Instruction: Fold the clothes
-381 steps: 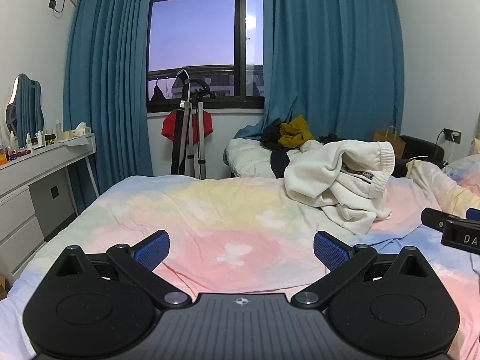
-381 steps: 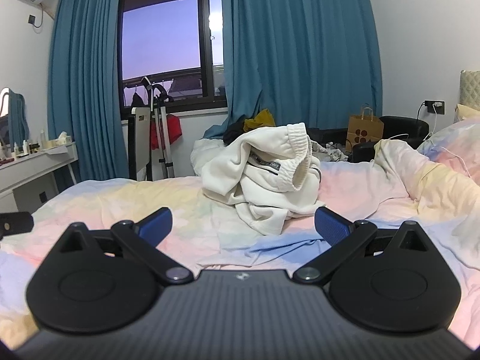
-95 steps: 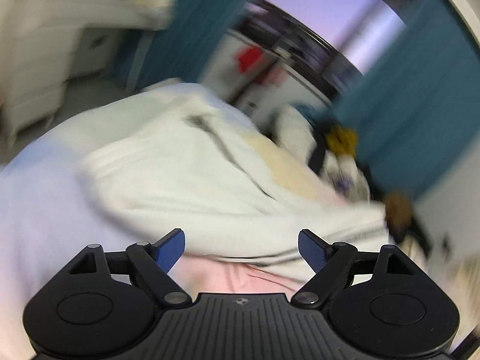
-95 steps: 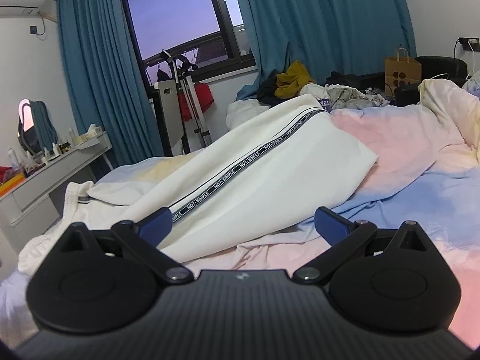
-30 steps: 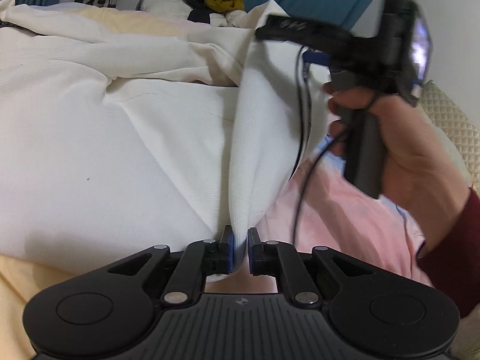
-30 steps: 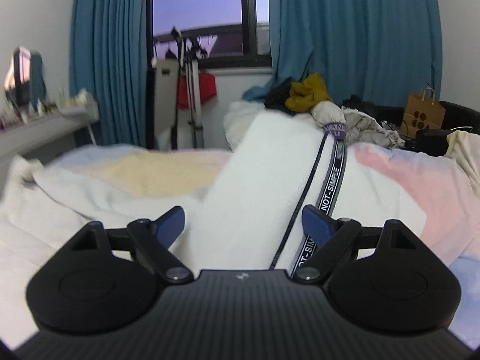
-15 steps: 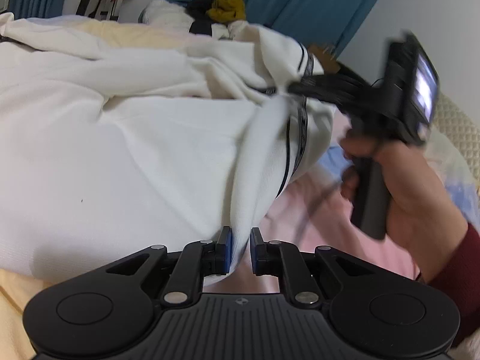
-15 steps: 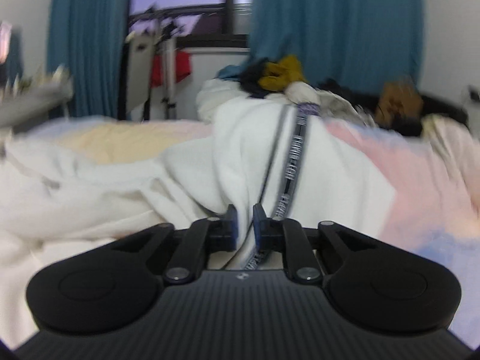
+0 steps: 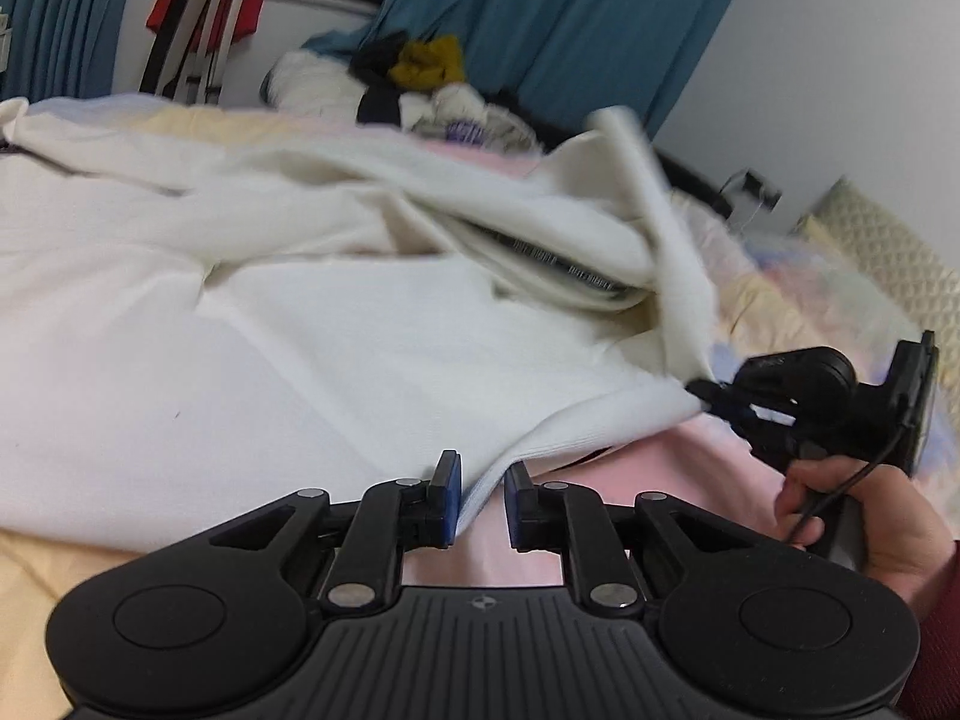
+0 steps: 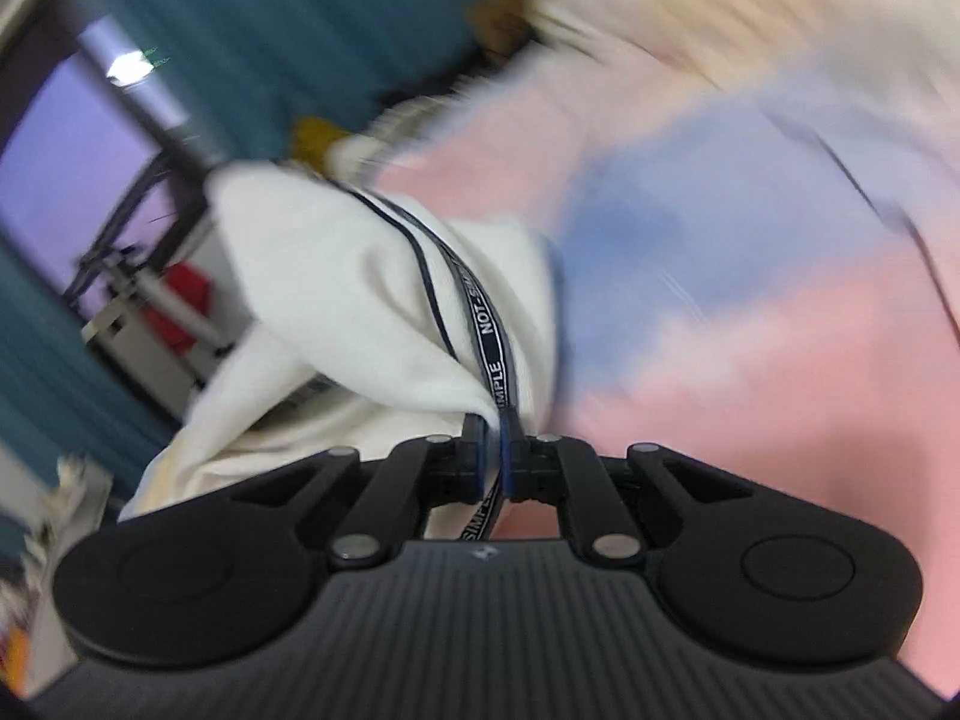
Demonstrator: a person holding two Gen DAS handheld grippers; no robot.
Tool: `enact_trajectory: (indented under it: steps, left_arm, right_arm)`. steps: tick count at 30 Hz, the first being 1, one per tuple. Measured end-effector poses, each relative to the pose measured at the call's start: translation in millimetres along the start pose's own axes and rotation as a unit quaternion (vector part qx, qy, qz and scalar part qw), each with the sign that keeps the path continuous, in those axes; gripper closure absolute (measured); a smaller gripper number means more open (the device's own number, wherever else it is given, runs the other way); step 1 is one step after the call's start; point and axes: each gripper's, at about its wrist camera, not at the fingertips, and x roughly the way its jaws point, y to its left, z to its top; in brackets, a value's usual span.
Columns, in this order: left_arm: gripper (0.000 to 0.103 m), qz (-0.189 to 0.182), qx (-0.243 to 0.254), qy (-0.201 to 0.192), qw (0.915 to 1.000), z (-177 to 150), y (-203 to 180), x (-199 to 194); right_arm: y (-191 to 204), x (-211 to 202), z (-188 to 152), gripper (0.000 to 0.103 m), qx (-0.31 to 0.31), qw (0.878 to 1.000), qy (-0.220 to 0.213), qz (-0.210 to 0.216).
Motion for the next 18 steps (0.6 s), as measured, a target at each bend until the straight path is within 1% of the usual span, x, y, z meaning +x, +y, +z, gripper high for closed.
enact_trajectory:
  steps: [3, 9, 11, 13, 18]
  left_arm:
    - [0.088, 0.009, 0.013, 0.005, 0.9999, -6.1, -1.3, -0.3]
    - [0.088, 0.01, 0.01, -0.001, 0.9999, -7.7, 4.1, -8.6]
    - [0.088, 0.009, 0.005, -0.001, 0.9999, -6.1, 5.8, -7.5]
    - [0.088, 0.012, 0.003, 0.001, 0.9999, -5.2, 6.3, -6.2]
    - [0.088, 0.017, -0.016, 0.002, 0.9997, -4.3, 8.6, -7.9]
  right_arm:
    - [-12.7, 2.6, -9.3, 0.095, 0.034, 0.999, 0.024, -0.02]
    - [-14.3, -14.7, -14.8, 0.093, 0.021, 1.0, 0.014, -0.009]
    - [-10.2, -23.0, -13.2, 0.093, 0.036, 0.999, 0.016, 0.016]
    - [-5.6, -38.2, -5.4, 0.093, 0.057, 0.997, 0.011, 0.059]
    - [10.7, -79.2, 23.7, 0.093, 0.032, 0.993, -0.04, 0.11]
